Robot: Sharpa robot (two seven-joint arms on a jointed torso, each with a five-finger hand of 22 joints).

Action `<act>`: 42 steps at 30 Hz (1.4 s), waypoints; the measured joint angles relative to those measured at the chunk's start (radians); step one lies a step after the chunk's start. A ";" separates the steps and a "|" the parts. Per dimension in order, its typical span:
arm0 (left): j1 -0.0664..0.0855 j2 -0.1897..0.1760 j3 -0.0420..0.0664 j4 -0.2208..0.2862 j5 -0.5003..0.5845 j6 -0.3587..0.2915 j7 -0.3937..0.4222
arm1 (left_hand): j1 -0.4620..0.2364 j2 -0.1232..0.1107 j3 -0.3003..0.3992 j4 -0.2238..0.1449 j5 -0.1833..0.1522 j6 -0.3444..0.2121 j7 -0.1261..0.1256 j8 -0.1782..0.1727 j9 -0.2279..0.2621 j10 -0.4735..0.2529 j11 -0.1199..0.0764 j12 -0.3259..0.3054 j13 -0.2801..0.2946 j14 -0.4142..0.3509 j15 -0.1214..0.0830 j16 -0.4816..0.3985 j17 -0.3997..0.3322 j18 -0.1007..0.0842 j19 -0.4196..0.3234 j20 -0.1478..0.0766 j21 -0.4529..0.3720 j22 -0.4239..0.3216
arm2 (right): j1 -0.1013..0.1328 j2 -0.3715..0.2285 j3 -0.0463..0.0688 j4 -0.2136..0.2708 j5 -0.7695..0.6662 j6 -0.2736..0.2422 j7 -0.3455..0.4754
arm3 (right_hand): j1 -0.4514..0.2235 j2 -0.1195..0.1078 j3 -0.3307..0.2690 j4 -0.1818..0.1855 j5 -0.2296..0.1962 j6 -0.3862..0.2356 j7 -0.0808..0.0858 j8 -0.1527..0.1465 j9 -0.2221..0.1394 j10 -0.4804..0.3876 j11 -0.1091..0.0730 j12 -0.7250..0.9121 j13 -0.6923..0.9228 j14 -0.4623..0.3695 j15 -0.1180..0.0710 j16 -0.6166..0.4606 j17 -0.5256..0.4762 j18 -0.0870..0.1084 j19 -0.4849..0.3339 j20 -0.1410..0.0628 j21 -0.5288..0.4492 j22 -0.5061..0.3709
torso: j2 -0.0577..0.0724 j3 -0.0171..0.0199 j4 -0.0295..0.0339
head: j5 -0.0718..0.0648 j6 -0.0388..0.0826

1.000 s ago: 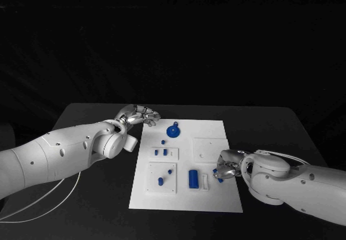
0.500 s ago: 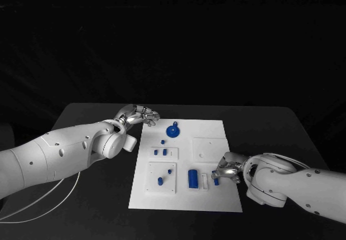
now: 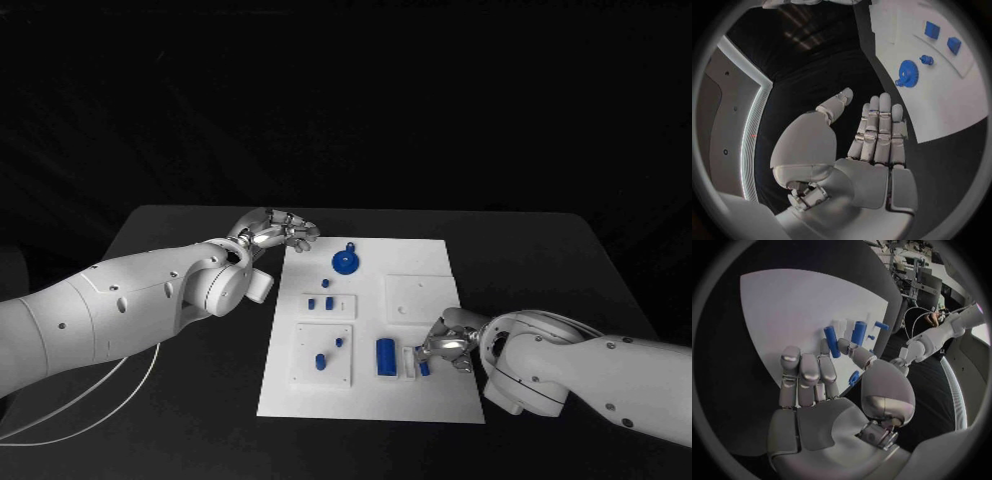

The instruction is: Assemble the parts on the task board

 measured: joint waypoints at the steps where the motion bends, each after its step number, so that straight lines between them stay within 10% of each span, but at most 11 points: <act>1: 0.000 0.000 0.000 0.000 0.000 0.000 0.000 | 0.000 0.000 0.000 0.000 0.000 0.000 0.000 0.000 0.000 0.000 0.000 0.000 0.000 0.000 0.000 0.000 0.000 0.000 0.000 0.000 0.000 0.000 | 0.000 0.001 0.000 0.001 0.002 -0.001 0.000 | 0.000 0.000 0.000 0.000 0.000 0.000 0.000 0.000 0.000 0.000 0.000 0.000 0.000 0.000 0.000 0.000 0.000 0.000 0.000 0.000 0.000 0.000 | 0.000 0.0000 0.0000 | 0.000 0.000; 25: 0.000 0.000 0.000 0.000 0.000 0.000 -0.001 | 0.000 0.000 0.000 0.000 0.000 0.000 0.000 0.000 -0.001 0.000 0.000 0.000 0.000 -0.001 -0.001 -0.004 0.002 0.000 0.000 0.000 0.000 0.001 | -0.003 0.025 -0.002 -0.008 0.040 -0.001 0.010 | -0.004 0.004 -0.003 -0.006 0.008 0.002 0.001 0.008 0.004 0.004 -0.004 0.000 0.000 0.001 0.001 -0.005 -0.002 0.000 0.004 -0.001 0.000 0.000 | 0.000 0.0003 -0.0005 | 0.004 0.000; 33: 0.000 0.000 0.000 0.000 0.000 0.001 -0.001 | 0.000 0.000 0.000 0.000 0.000 0.000 0.000 0.000 -0.001 0.000 0.000 0.000 0.000 -0.001 -0.001 -0.004 0.003 0.000 0.000 0.000 0.000 0.001 | -0.002 0.032 -0.001 -0.014 0.043 0.002 0.014 | -0.007 0.011 -0.028 0.040 -0.144 0.005 -0.002 0.002 -0.002 0.004 -0.004 0.004 0.000 -0.001 -0.002 -0.006 -0.001 -0.001 0.007 -0.001 -0.004 0.000 | 0.000 0.0000 -0.0005 | 0.005 0.001; 42: 0.000 0.000 0.000 0.001 0.000 0.001 -0.002 | 0.000 0.000 0.000 0.000 0.000 0.000 0.000 0.000 -0.001 0.000 0.000 0.000 0.000 -0.001 -0.001 -0.004 0.003 0.000 0.000 0.000 0.000 0.001 | -0.003 0.035 -0.002 -0.017 0.043 0.005 0.017 | -0.047 -0.059 -0.017 0.095 -0.290 0.006 -0.004 -0.003 -0.004 0.004 -0.004 0.004 0.000 0.003 -0.006 -0.006 0.001 -0.001 0.016 -0.009 -0.006 0.000 | 0.000 0.0000 -0.0005 | 0.007 -0.002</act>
